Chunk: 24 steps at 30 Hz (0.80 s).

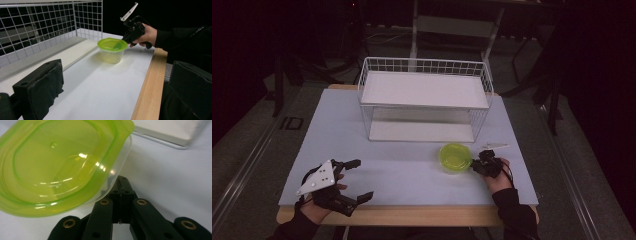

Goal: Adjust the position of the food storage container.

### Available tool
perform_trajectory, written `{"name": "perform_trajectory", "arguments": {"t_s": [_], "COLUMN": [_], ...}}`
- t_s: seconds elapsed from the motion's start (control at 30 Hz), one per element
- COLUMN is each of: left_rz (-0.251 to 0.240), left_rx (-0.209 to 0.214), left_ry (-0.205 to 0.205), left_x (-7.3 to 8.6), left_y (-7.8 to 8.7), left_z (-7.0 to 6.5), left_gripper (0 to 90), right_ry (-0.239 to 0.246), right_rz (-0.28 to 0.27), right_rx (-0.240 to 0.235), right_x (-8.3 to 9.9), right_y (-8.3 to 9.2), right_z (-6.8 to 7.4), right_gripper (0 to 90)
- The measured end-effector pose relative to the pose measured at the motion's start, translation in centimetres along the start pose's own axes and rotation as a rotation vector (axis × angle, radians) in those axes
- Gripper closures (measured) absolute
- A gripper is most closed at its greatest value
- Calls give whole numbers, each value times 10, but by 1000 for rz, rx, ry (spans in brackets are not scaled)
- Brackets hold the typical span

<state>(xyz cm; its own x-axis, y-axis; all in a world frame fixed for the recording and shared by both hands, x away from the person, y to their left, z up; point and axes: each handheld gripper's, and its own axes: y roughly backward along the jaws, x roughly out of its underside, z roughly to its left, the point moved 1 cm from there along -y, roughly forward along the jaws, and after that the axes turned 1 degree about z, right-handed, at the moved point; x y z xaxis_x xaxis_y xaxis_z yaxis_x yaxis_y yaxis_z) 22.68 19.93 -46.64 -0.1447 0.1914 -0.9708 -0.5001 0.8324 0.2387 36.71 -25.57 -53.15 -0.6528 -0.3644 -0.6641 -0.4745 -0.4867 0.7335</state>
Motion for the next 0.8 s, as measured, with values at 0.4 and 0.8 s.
{"name": "perform_trajectory", "arguments": {"t_s": [0.4,0.8], "left_rz": [4,5], "left_rx": [0,1], "left_ry": [-2,-1], "left_x": [0,0], "left_y": [-1,-1], "left_z": [0,0], "left_gripper": [4,4], "right_ry": [66,111], "right_rz": [16,32], "right_rx": [-43,-68], "right_x": [-9,-18], "right_y": [-14,-29], "right_z": [26,50], "right_gripper": [900,900]}}
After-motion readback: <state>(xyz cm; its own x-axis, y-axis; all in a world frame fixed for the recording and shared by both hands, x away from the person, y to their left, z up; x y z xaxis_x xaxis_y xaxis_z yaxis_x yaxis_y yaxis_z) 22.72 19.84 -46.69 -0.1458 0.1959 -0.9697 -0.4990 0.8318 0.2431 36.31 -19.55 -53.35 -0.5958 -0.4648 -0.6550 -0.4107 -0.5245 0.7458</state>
